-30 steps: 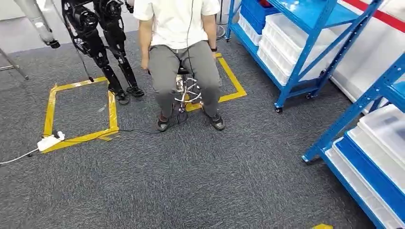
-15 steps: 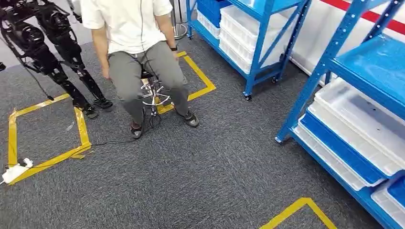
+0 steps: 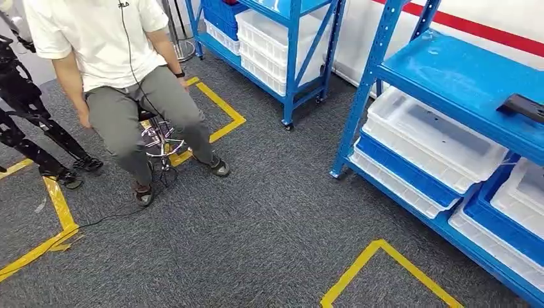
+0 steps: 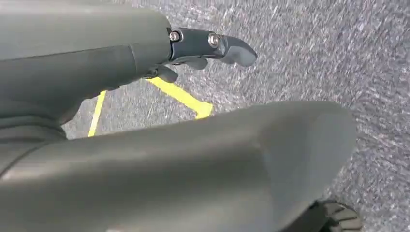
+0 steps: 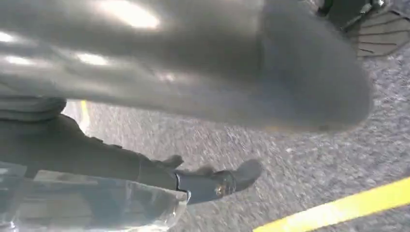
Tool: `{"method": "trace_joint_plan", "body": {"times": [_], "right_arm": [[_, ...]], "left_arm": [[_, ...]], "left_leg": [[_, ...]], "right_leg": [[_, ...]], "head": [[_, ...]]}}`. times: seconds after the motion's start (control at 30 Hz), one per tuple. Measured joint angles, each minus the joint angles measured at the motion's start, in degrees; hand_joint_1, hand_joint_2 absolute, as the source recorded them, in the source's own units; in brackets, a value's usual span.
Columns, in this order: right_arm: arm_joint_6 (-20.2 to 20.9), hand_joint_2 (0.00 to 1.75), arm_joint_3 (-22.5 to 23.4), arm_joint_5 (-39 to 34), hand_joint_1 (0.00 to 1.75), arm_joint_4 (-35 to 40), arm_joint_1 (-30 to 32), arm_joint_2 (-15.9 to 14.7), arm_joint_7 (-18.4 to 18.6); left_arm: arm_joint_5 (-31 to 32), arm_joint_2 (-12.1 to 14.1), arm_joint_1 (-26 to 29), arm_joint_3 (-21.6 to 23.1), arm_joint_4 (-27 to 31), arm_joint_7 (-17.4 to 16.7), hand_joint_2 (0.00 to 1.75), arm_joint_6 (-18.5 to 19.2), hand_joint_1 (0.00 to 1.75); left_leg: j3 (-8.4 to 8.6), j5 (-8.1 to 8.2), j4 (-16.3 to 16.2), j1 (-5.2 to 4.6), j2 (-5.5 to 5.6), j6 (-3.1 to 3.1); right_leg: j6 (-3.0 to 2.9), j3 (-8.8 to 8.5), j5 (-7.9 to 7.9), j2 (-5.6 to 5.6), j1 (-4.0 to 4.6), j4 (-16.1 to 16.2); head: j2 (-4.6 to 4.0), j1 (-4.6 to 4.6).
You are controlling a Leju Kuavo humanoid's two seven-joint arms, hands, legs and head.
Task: Take the parts from the cabinet and place them on the table.
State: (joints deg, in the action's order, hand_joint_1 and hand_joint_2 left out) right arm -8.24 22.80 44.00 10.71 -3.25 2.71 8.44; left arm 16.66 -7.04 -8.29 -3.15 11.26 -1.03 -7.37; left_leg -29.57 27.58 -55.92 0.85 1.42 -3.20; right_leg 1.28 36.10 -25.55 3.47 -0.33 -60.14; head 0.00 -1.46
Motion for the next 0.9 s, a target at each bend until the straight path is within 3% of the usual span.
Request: {"method": "trace_joint_plan", "body": {"times": [0.03, 0.1, 0.13, 0.17, 0.2, 0.23, 0.27, 0.3, 0.33, 0.37, 0.43, 0.47, 0.5, 0.53, 0.57, 0.6, 0.63, 0.67, 0.7, 0.77, 0.8, 0.83, 0.9], "right_arm": [[0.0, 0.00, 0.1, 0.0, 0.00, 0.0, -0.2, 0.0, 0.0], [0.0, 0.00, 0.3, 0.0, 0.00, 0.0, -0.4, -0.2, 0.0], [0.0, 0.00, 0.3, 0.0, 0.00, 0.0, -0.4, -0.2, 0.0], [0.0, 0.00, 0.3, 0.0, 0.00, 0.0, -0.3, -0.3, 0.0], [0.0, 0.00, 0.3, 0.0, 0.00, 0.0, -0.1, -0.4, 0.0], [-0.1, 0.00, 0.3, 0.1, 0.00, 0.0, 0.0, -0.5, 0.0], [-0.2, 0.00, 0.4, 0.1, 0.00, 0.0, -0.1, -0.7, 0.0], [-0.3, 0.00, 0.4, 0.2, 0.00, 0.0, -0.2, -0.6, 0.0], [-0.4, 0.00, 0.4, 0.2, 0.00, 0.0, -0.4, -0.3, 0.0], [-0.6, 0.00, 0.4, 0.2, 0.00, 0.0, -0.4, -0.4, 0.0], [-0.7, 0.00, 0.5, 0.4, 0.00, 0.0, -0.2, -0.5, 0.0], [-0.7, 0.00, 0.7, 0.5, 0.00, 0.0, -0.3, -0.5, 0.0], [-0.7, 0.00, 0.7, 0.5, 0.00, 0.0, -0.2, -0.4, 0.1], [-0.8, 0.00, 0.8, 0.6, 0.00, 0.0, -0.2, -0.5, 0.1], [-0.8, 0.00, 0.8, 0.7, 0.00, 0.0, -0.3, -0.5, 0.1], [-0.8, 0.00, 0.8, 0.7, 0.00, 0.0, -0.4, -0.4, 0.1], [-0.8, 0.00, 0.9, 0.7, 0.00, 0.0, -0.4, -0.3, 0.1], [-0.8, 0.00, 0.9, 0.8, 0.00, 0.0, -0.3, -0.3, 0.1], [-0.8, 0.00, 1.0, 0.9, 0.00, 0.0, -0.2, -0.3, 0.1], [-0.8, 0.00, 1.2, 1.0, 0.00, 0.0, -0.2, -0.3, 0.1], [-0.8, 0.00, 1.2, 1.0, 0.00, 0.0, -0.2, -0.3, 0.1], [-0.8, 0.00, 1.2, 1.0, 0.00, 0.0, -0.3, 0.2, 0.1], [-0.8, 0.00, 1.2, 1.0, 0.00, 0.0, -0.3, 0.1, 0.1]], "left_arm": [[0.0, 0.0, 0.0, 0.0, 0.0, 0.0, 0.00, 0.1, 0.00], [0.0, 0.0, 0.1, 0.0, 0.0, -0.3, 0.00, 0.3, 0.00], [0.1, 0.0, 0.1, 0.0, 0.0, -0.3, 0.00, 0.3, 0.00], [0.1, 0.0, 0.1, 0.0, 0.0, -0.3, 0.00, 0.3, 0.00], [0.2, -0.1, 0.1, 0.0, 0.0, -0.3, 0.00, 0.3, 0.00], [0.2, -0.1, 0.1, 0.0, 0.0, -0.4, 0.00, 0.3, 0.00], [0.2, -0.2, 0.1, 0.0, 0.0, -0.4, 0.00, 0.3, 0.00], [0.2, -0.2, 0.1, 0.0, 0.0, -0.4, 0.00, 0.3, 0.00], [0.2, 0.0, 0.1, 0.0, 0.0, -0.4, 0.00, 0.3, 0.00], [0.4, -0.1, 0.0, 0.0, 0.0, -0.4, 0.00, 0.3, 0.00], [0.8, -0.2, -0.4, 0.0, 0.0, -0.5, 0.00, 0.3, 0.00], [0.8, -0.3, -0.6, 0.0, 0.0, -0.5, 0.00, 0.3, 0.00], [0.9, -0.2, -0.8, 0.0, 0.0, -0.5, 0.00, 0.3, 0.00], [0.9, -0.2, -0.8, 0.0, 0.0, -0.5, 0.00, 0.3, 0.00], [0.9, -0.2, -0.7, 0.0, 0.0, -0.5, 0.00, 0.2, 0.00], [0.9, -0.2, -0.7, 0.0, 0.0, -0.5, 0.00, 0.2, 0.00], [1.0, -0.2, -0.5, 0.0, 0.0, -0.5, 0.00, 0.2, 0.00], [1.1, -0.2, -0.4, 0.0, 0.0, -0.5, 0.00, 0.2, 0.00], [1.1, -0.2, -0.5, 0.0, 0.0, -0.5, 0.00, 0.2, 0.00], [1.1, -0.2, -0.5, 0.0, 0.0, -0.5, 0.00, 0.2, 0.00], [1.1, -0.2, -0.5, 0.0, 0.0, -0.5, 0.00, 0.2, 0.00], [1.1, 0.3, -0.5, 0.0, 0.0, -0.5, 0.00, 0.2, 0.00], [1.2, 0.2, -0.6, 0.0, 0.0, -0.5, 0.00, 0.2, 0.00]], "left_leg": [[-0.19, -0.23, 0.0, 0.00, -0.88, -0.33], [-0.31, -0.20, -0.1, -0.06, -2.94, -0.26], [-0.39, -0.18, -0.1, -0.03, -3.90, -0.22], [-0.36, -0.14, -0.1, 0.08, -4.72, -0.11], [-0.32, -0.03, -0.2, 0.26, -5.46, 0.15], [-0.15, 0.14, -0.2, 0.48, -6.26, 0.58], [0.11, 0.38, -0.4, 0.69, -7.00, 1.18], [0.37, 0.71, -0.7, 0.37, -7.70, 1.85], [0.38, 1.30, -0.9, 0.12, -8.26, 2.51], [0.76, 1.33, -0.8, -0.11, -8.76, 2.85], [1.32, 1.26, -0.5, 0.26, -10.02, 3.07], [1.25, 1.59, -0.6, 0.73, -10.25, 3.46], [1.02, 3.04, -1.9, 1.07, -6.93, 3.75], [-0.35, 5.57, -5.2, 1.11, -3.93, 3.72], [-2.51, 8.15, -10.0, 1.00, -2.39, 3.74], [-5.16, 10.42, -15.3, 0.97, -1.74, 3.73], [-7.30, 11.44, -19.3, 0.97, -1.58, 3.57], [-8.16, 10.82, -20.3, 0.89, -1.51, 3.26], [-7.65, 8.77, -18.2, 0.79, -1.45, 2.75], [-3.86, 3.25, -9.2, 0.37, -0.22, 1.39], [-1.64, 1.02, -4.3, 0.14, 2.91, 0.31], [-1.09, 1.39, -2.8, -0.04, 4.91, -0.40], [-1.14, 1.28, -2.5, -0.58, 3.31, -0.39]], "right_leg": [[-0.30, 1.65, -2.21, -1.77, -0.03, -3.4], [-0.19, 5.74, -6.15, -2.55, -0.48, -12.3], [0.38, 7.12, -6.95, -2.68, -0.70, -15.5], [0.96, 6.87, -6.63, -2.86, -1.01, -15.4], [1.83, 5.22, -5.50, -3.13, -1.36, -12.8], [2.88, 2.06, -3.54, -3.92, -1.75, -7.3], [3.72, -1.33, -1.74, -5.52, -2.18, -1.4], [3.76, -3.18, -1.23, -8.70, -2.27, 2.2], [3.11, -3.52, -0.79, -9.41, -1.88, 2.1], [2.04, -3.31, -0.77, -7.97, -1.82, 1.9], [1.10, -2.89, -0.76, -6.68, -1.50, 1.8], [0.50, -3.11, -0.51, -5.71, -1.96, 2.0], [0.34, -3.07, -0.43, -5.11, -2.04, 2.0], [-0.11, -3.02, -0.31, -4.51, -1.95, 2.0], [-0.54, -2.92, -0.22, -3.82, -1.82, 2.0], [-0.63, -2.78, -0.18, -2.91, -1.56, 2.0], [-0.77, -2.69, -0.09, -1.97, -1.29, 2.0], [-0.86, -2.69, -0.02, -0.96, -1.02, 2.0], [-0.96, -2.71, 0.04, -0.07, -0.82, 2.0], [-1.12, -2.82, 0.20, 1.70, -0.46, 2.0], [-1.14, -2.79, 0.31, 2.44, -0.76, 2.0], [-1.04, -2.61, 0.45, 2.99, -0.09, 1.9], [-0.47, -2.12, 0.80, 4.23, -0.69, 2.1]], "head": [[0.00, 0.42], [0.00, 0.52], [0.00, 0.61], [0.00, 0.68], [0.00, 0.63], [0.00, 0.81], [0.00, 0.79], [0.00, 1.02], [0.00, 1.33], [0.00, 0.74], [0.00, 0.59], [0.00, 0.57], [0.00, 0.51], [0.00, 0.50], [0.00, 0.31], [0.00, 0.22], [0.00, 0.22], [0.00, 0.24], [0.00, 0.22], [0.00, 0.22], [0.00, 0.22], [0.00, 0.44], [0.00, 0.04]]}}
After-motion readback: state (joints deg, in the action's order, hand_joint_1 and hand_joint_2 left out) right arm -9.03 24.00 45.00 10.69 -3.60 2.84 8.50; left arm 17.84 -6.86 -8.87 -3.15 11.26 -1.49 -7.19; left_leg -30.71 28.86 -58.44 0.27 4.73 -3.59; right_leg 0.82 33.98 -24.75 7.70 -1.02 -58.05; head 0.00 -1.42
